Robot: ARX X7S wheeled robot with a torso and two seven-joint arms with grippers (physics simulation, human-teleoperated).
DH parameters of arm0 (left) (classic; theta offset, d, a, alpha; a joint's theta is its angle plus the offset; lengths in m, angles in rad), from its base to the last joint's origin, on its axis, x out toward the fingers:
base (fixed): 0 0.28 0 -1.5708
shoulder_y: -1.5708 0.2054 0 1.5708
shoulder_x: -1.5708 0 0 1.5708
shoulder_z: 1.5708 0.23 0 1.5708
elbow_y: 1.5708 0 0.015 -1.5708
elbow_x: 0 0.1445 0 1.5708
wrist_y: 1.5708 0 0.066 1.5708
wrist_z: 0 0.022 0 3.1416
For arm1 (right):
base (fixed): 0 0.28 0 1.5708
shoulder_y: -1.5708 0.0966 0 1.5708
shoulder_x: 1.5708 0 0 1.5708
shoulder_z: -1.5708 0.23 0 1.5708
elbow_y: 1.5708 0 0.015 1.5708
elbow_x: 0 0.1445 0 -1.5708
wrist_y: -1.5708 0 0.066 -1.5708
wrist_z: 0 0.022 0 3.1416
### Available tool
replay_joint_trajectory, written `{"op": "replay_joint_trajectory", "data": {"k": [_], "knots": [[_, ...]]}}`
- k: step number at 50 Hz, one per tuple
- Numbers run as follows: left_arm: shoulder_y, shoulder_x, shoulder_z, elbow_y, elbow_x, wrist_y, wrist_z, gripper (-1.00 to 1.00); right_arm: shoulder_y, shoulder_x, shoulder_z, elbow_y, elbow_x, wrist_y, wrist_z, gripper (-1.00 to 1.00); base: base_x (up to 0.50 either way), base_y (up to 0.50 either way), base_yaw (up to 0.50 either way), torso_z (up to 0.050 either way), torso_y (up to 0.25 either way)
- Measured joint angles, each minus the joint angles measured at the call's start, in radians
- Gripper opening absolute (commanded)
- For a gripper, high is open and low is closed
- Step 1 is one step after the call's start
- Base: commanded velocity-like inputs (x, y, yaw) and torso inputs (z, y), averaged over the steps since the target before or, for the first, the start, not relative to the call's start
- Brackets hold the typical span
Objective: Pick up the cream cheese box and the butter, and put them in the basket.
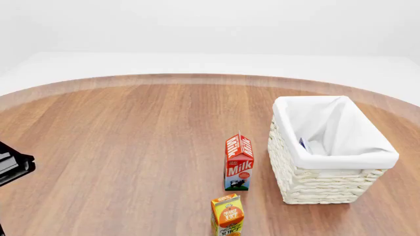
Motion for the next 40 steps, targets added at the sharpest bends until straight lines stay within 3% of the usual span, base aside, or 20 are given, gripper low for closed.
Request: {"op": "replay_joint_trajectory", "data": {"k": [8,9,40], "knots": [[0.0,0.0,0.0,-0.003,-0.001,0.002,0.0,1.0,0.004,0.0,-0.004,0.013,0.001,0.002,-0.005,1.0,0.0,0.0,0.0,0.0,0.0],[0.0,0.0,0.001,-0.003,-0.001,0.002,0.0,1.0,0.004,0.0,-0.005,0.014,0.001,0.002,-0.005,-1.0,0.0,0.0,0.0,0.0,0.0],[0.0,-0.004,0.0,-0.005,-0.005,0.004,-0.003,1.0,0.082,0.037,-0.106,-0.087,-0.087,-0.025,0.035,-1.0,0.0,0.0,0.0,0.0,0.0]]}}
